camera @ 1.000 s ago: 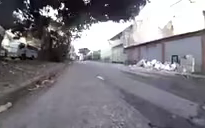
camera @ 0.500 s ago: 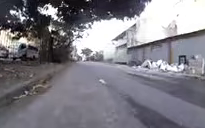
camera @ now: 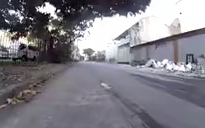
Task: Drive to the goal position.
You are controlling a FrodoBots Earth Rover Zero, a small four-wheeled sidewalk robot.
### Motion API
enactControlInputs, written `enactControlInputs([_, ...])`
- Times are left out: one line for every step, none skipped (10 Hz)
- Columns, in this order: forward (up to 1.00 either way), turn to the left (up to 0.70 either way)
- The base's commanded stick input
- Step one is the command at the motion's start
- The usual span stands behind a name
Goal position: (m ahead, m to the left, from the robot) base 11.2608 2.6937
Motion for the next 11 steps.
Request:
enactControlInputs([1.0,0.0])
enactControlInputs([1.0,0.0])
enactControlInputs([1.0,0.0])
enactControlInputs([1.0,0.0])
enactControlInputs([1.0,0.0])
enactControlInputs([1.0,0.0])
enactControlInputs([1.0,0.0])
enactControlInputs([1.0,0.0])
enactControlInputs([1.0,0.0])
enactControlInputs([1.0,0.0])
enactControlInputs([1.0,0.0])
